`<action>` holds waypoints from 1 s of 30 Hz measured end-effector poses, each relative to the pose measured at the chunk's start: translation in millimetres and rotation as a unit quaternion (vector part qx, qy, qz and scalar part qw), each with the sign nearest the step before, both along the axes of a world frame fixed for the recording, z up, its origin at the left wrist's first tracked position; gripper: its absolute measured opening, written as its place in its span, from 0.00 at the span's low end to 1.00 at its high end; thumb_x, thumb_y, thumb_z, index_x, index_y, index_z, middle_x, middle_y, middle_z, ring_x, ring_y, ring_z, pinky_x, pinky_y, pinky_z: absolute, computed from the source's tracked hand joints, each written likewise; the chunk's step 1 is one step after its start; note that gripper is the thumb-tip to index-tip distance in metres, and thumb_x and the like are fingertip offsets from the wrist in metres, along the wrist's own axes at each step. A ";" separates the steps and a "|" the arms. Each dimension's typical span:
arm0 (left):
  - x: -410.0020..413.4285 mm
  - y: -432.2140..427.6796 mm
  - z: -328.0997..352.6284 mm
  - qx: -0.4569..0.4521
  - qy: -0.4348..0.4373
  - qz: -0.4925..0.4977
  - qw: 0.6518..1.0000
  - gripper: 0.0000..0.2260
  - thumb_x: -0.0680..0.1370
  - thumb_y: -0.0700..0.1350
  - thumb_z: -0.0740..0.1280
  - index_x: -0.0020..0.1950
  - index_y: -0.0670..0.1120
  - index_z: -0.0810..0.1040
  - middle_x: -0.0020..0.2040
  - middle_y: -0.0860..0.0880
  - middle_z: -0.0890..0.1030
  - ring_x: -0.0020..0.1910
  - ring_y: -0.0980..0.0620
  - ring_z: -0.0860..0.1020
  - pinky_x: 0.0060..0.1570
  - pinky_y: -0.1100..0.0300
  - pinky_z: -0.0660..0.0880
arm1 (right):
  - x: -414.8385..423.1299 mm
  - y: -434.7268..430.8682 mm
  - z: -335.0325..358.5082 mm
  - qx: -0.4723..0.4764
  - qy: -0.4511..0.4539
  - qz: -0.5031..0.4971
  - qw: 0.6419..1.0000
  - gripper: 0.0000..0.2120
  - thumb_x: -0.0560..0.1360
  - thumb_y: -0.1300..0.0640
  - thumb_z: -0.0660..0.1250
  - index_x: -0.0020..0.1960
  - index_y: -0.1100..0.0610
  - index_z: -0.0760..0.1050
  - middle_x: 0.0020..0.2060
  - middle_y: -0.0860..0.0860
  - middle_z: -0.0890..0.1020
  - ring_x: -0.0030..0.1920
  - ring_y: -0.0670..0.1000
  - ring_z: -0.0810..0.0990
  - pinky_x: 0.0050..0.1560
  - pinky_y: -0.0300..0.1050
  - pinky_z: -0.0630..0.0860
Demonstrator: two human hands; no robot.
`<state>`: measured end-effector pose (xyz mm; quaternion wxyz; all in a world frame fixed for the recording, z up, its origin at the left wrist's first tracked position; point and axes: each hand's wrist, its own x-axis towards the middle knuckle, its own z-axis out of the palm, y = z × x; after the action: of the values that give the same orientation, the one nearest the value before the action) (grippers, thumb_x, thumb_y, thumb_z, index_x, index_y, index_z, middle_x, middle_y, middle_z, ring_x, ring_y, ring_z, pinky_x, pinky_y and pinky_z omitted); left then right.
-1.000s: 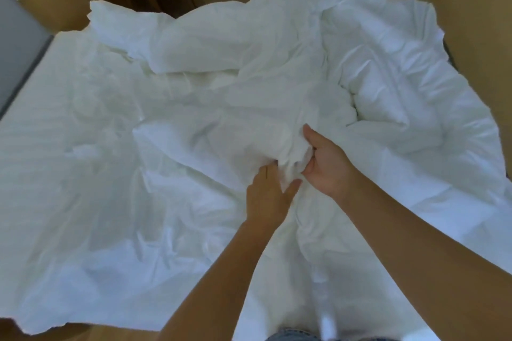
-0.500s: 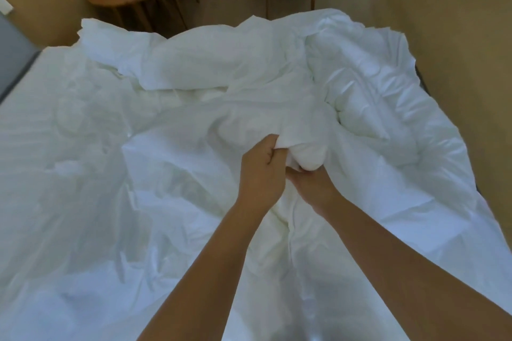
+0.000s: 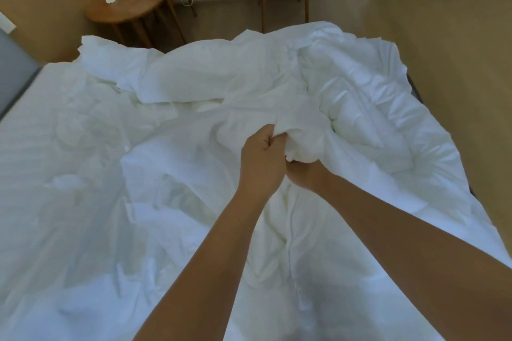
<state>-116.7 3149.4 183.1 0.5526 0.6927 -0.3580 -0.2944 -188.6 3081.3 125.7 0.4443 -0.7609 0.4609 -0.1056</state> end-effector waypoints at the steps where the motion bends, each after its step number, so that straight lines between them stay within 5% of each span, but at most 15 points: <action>1: 5.1 -3.2 1.5 0.000 0.016 0.015 1.000 0.11 0.79 0.40 0.60 0.40 0.34 0.71 0.36 0.44 0.73 0.37 0.52 0.71 0.40 0.57 0.68 | 2.1 8.0 8.8 -0.012 -0.017 -0.002 1.000 0.18 0.79 0.55 0.59 0.31 0.49 0.63 0.27 0.44 0.69 0.28 0.41 0.68 0.31 0.32 0.66; 3: 24.5 -11.6 1.2 0.020 0.062 0.037 0.997 0.11 0.80 0.42 0.60 0.42 0.37 0.74 0.40 0.43 0.76 0.41 0.50 0.74 0.43 0.55 0.70 | 2.7 27.0 30.3 0.065 -0.151 -0.035 0.986 0.16 0.78 0.50 0.63 0.32 0.49 0.74 0.26 0.45 0.78 0.30 0.43 0.77 0.32 0.31 0.72; 6: 50.2 -16.2 -8.4 0.111 0.092 -0.028 0.989 0.13 0.82 0.46 0.57 0.47 0.44 0.80 0.51 0.45 0.82 0.50 0.49 0.78 0.54 0.55 0.72 | -12.2 35.8 58.2 0.259 -0.363 -0.131 0.885 0.07 0.71 0.44 0.69 0.41 0.45 0.83 0.38 0.42 0.85 0.41 0.43 0.84 0.40 0.38 0.81; 9: 36.4 -7.1 -24.4 0.138 0.103 -0.096 0.980 0.13 0.81 0.50 0.59 0.45 0.52 0.83 0.48 0.55 0.83 0.53 0.54 0.79 0.57 0.61 0.71 | -36.1 26.2 58.7 0.367 -0.403 -0.224 0.808 0.09 0.75 0.46 0.67 0.45 0.52 0.80 0.40 0.49 0.86 0.40 0.48 0.85 0.37 0.43 0.80; 13: -12.5 34.5 -59.0 0.061 -0.084 -0.045 0.994 0.05 0.76 0.51 0.67 0.49 0.53 0.80 0.45 0.64 0.78 0.46 0.66 0.75 0.47 0.76 0.68 | -51.7 18.4 40.8 0.375 -0.321 -0.227 0.840 0.14 0.77 0.43 0.63 0.49 0.53 0.79 0.41 0.49 0.86 0.46 0.50 0.84 0.49 0.48 0.79; 16: -29.7 52.9 -64.4 0.014 -0.230 -0.037 0.972 0.09 0.79 0.46 0.63 0.40 0.48 0.73 0.36 0.60 0.72 0.37 0.63 0.72 0.39 0.71 0.64 | -47.1 21.0 30.1 0.329 -0.240 -0.176 0.896 0.23 0.74 0.34 0.60 0.53 0.51 0.78 0.47 0.49 0.85 0.51 0.51 0.82 0.56 0.50 0.77; 19: -20.8 48.2 -40.3 -0.001 -0.185 0.023 0.982 0.16 0.81 0.41 0.61 0.34 0.51 0.65 0.31 0.57 0.68 0.31 0.61 0.68 0.35 0.69 0.64 | -46.3 27.5 30.3 0.257 -0.214 -0.042 0.941 0.31 0.62 0.28 0.65 0.55 0.49 0.77 0.53 0.48 0.83 0.52 0.47 0.81 0.54 0.42 0.77; 22: -1.4 33.9 -9.0 0.000 -0.142 0.017 0.990 0.17 0.81 0.42 0.59 0.33 0.48 0.63 0.29 0.55 0.65 0.27 0.61 0.64 0.30 0.68 0.61 | -54.7 38.8 27.9 0.308 -0.104 0.161 0.932 0.27 0.58 0.38 0.75 0.54 0.43 0.73 0.52 0.40 0.81 0.53 0.40 0.78 0.52 0.33 0.73; 24: 11.8 21.3 7.4 0.028 -0.106 -0.019 0.994 0.14 0.81 0.44 0.58 0.35 0.44 0.66 0.31 0.51 0.65 0.28 0.59 0.62 0.30 0.64 0.60 | -57.4 48.4 13.2 0.304 -0.026 0.151 0.940 0.25 0.62 0.45 0.77 0.54 0.47 0.70 0.51 0.40 0.76 0.53 0.42 0.75 0.53 0.34 0.71; 27: 28.3 10.1 12.7 0.066 -0.091 -0.018 0.994 0.15 0.82 0.45 0.58 0.35 0.44 0.65 0.32 0.50 0.64 0.30 0.55 0.62 0.32 0.60 0.59 | -51.4 49.4 10.7 0.333 -0.141 -0.019 0.932 0.12 0.71 0.52 0.72 0.52 0.50 0.73 0.51 0.43 0.78 0.56 0.47 0.76 0.54 0.38 0.73; 30: 40.0 12.2 1.2 0.106 -0.169 0.016 0.980 0.18 0.82 0.46 0.56 0.32 0.47 0.60 0.30 0.52 0.64 0.29 0.55 0.62 0.32 0.59 0.57 | -52.7 30.3 23.0 0.382 -0.335 -0.092 0.857 0.13 0.76 0.59 0.64 0.59 0.53 0.75 0.52 0.47 0.82 0.56 0.48 0.78 0.56 0.42 0.75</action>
<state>-76.7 3161.6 184.3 0.4123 0.7926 -0.4018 -0.2007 -241.3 3111.6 148.7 0.8158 -0.4045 0.3560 -0.2100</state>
